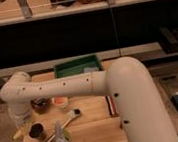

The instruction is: Place banana in metal cup

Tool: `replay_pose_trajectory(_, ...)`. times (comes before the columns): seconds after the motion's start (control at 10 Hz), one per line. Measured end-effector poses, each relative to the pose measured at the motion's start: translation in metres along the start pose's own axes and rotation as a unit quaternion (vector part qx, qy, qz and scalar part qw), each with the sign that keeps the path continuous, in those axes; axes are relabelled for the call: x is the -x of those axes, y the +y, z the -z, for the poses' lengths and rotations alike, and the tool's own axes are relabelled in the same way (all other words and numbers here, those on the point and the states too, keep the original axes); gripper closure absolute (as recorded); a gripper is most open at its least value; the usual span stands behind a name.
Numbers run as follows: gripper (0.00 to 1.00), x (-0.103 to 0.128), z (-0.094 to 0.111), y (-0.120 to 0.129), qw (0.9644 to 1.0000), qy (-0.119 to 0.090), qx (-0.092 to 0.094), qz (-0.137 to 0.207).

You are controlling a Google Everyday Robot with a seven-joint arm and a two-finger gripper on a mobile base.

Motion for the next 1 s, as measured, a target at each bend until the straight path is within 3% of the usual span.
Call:
replay_pose_trajectory(0.1, 0.81, 0.022, 0.007, 0.007, 0.9996, 0.009, 0.011, -0.023)
replay_pose_trajectory(0.2, 0.81, 0.029, 0.013, 0.01, 0.9992, 0.016, 0.016, -0.033)
replay_pose_trajectory(0.5, 0.81, 0.029, 0.035, 0.012, 0.9986, 0.026, 0.017, -0.043)
replay_pose_trajectory(0.7, 0.81, 0.032, 0.031, 0.01, 0.9988, 0.024, 0.01, -0.043)
replay_pose_trajectory(1.0, 0.81, 0.036, 0.005, 0.001, 0.999, 0.021, -0.011, -0.038)
